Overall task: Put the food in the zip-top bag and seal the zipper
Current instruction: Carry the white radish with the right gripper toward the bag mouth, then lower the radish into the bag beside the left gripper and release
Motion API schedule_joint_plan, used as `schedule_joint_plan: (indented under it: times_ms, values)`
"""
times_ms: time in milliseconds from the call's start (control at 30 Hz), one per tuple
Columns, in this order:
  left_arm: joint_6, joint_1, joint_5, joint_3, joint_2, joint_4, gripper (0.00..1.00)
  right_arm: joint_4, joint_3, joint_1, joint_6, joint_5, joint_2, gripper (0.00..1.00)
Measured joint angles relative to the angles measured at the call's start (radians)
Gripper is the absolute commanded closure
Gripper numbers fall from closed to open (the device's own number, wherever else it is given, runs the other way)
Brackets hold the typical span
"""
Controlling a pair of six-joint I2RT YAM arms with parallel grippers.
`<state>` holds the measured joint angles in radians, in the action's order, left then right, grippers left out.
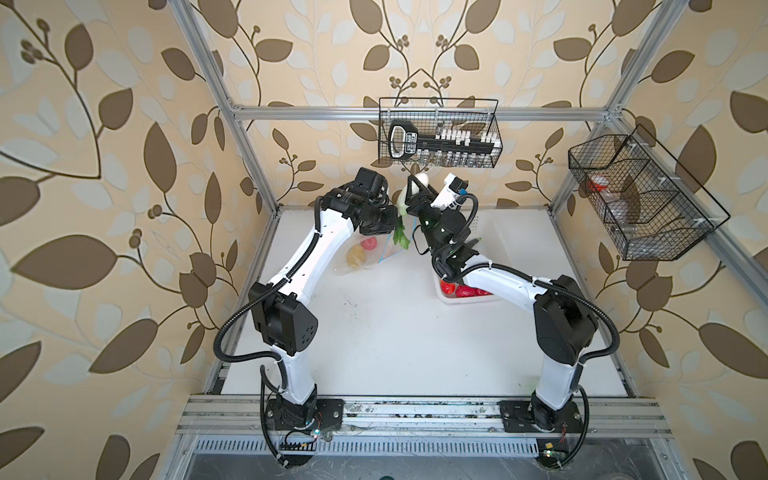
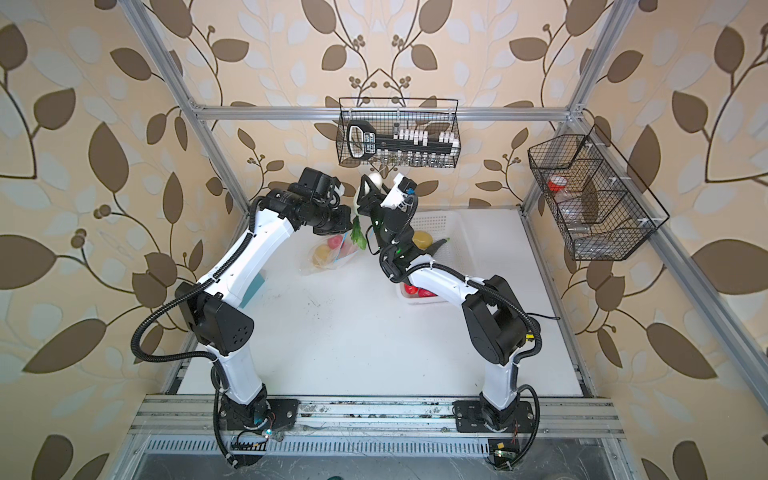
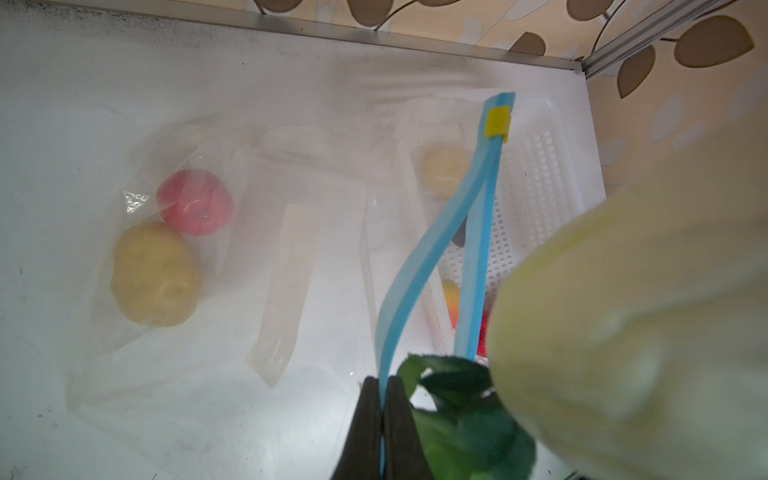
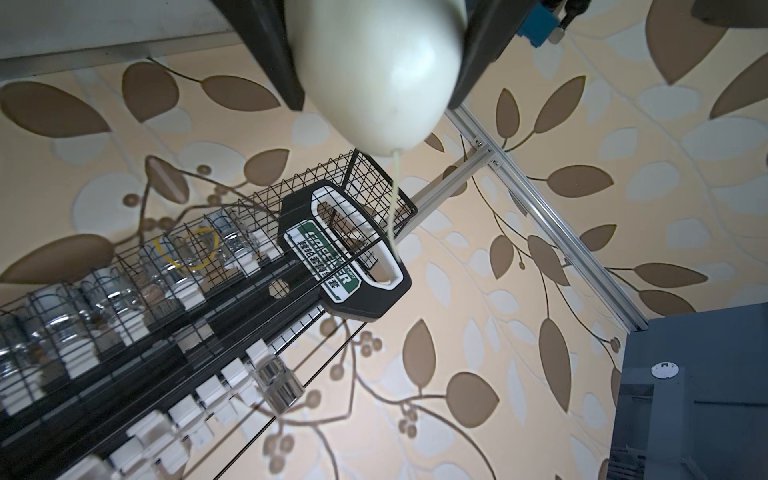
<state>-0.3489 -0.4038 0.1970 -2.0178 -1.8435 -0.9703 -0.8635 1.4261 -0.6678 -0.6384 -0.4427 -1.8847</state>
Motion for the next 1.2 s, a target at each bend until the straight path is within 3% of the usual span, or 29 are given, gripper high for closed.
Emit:
schedule_joint_plan:
  times_ms: [700, 1200]
  values:
    - [-0.002, 0.013, -0.023, -0.045, 0.000, -0.006, 1.00, -0.050, -0.003, -0.039, 0.022, -0.067, -0.025, 0.92]
    - [0.007, 0.025, -0.076, -0.049, -0.001, -0.001, 1.00, -0.032, -0.119, -0.102, 0.049, -0.093, -0.020, 0.92]
